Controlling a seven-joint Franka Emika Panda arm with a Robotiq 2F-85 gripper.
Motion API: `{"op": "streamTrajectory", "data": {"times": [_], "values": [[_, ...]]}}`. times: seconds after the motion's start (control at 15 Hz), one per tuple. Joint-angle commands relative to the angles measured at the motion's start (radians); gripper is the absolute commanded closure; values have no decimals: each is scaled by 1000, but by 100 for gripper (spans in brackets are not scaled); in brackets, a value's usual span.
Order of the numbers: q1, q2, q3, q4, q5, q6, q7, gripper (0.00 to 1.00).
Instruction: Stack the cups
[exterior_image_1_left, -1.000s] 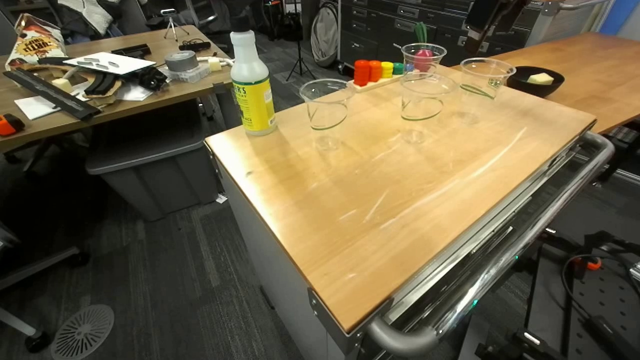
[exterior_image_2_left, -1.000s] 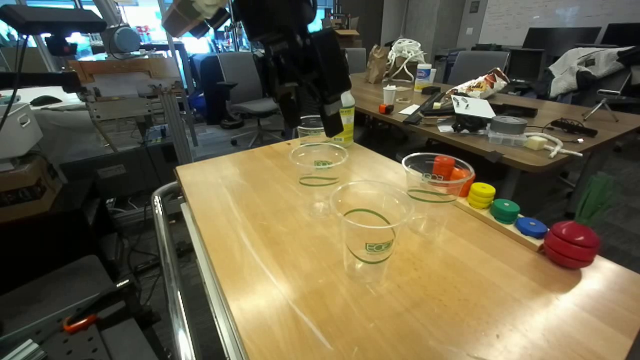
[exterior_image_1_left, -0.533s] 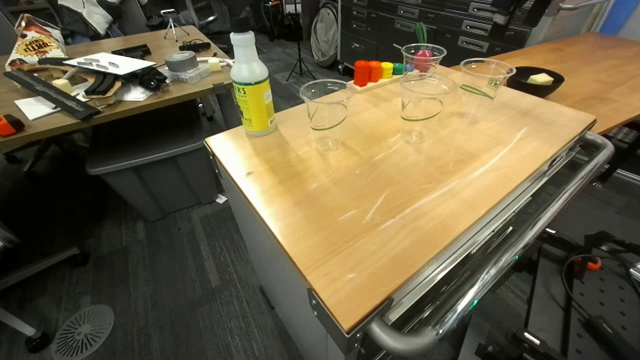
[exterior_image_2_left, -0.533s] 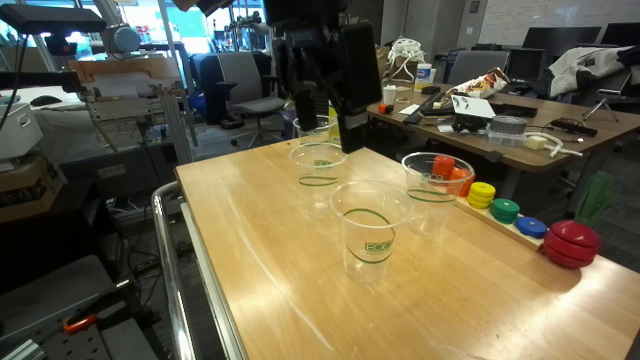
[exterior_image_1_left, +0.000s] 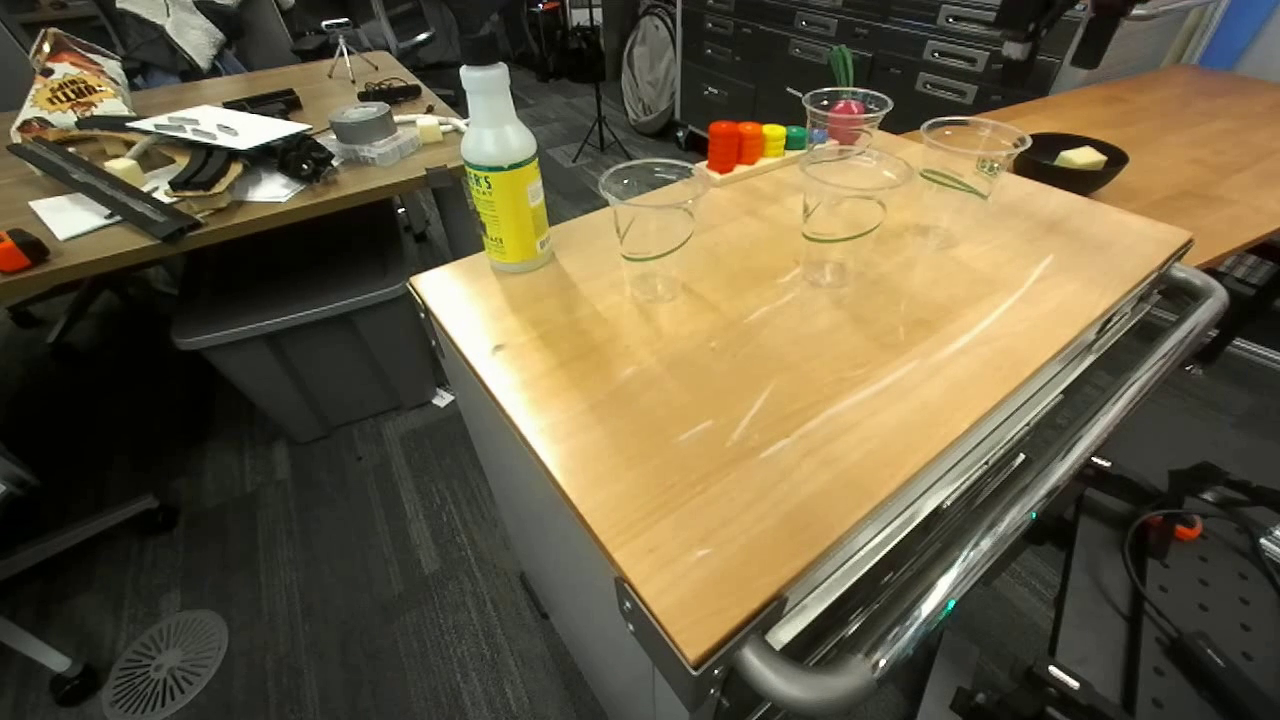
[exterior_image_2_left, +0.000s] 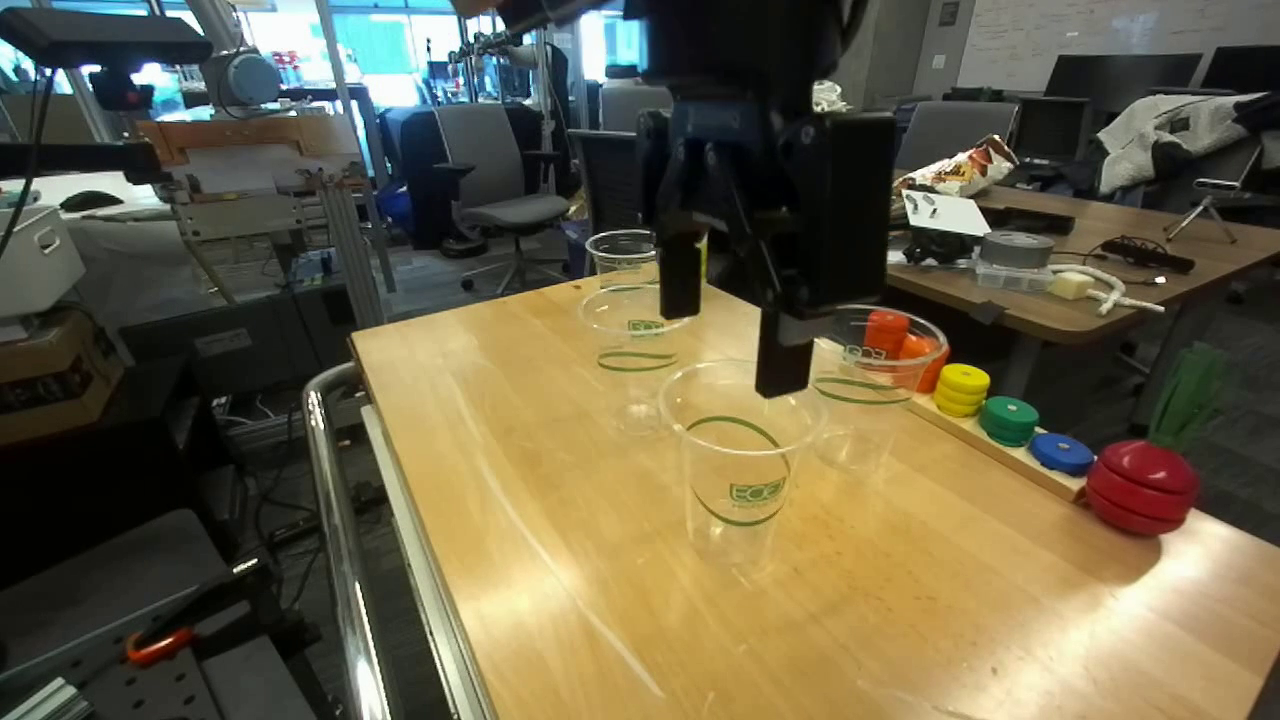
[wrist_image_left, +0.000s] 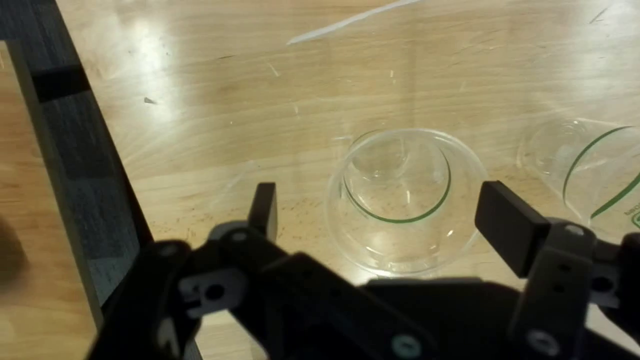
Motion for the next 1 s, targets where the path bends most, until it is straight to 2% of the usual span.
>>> {"op": "streamTrajectory", "data": {"times": [0.0, 0.27, 0.33, 0.4, 0.53, 0.93], "values": [[-9, 133, -10, 108, 31, -56, -24, 0], [-15, 211, -18, 137, 41, -65, -37, 0], [-18, 226, -20, 142, 47, -62, -38, 5], [-21, 235, -23, 143, 57, -59, -38, 26], [-31, 242, -30, 135, 87, -38, -32, 30], [-55, 202, -52, 89, 253, 18, -67, 78]]}}
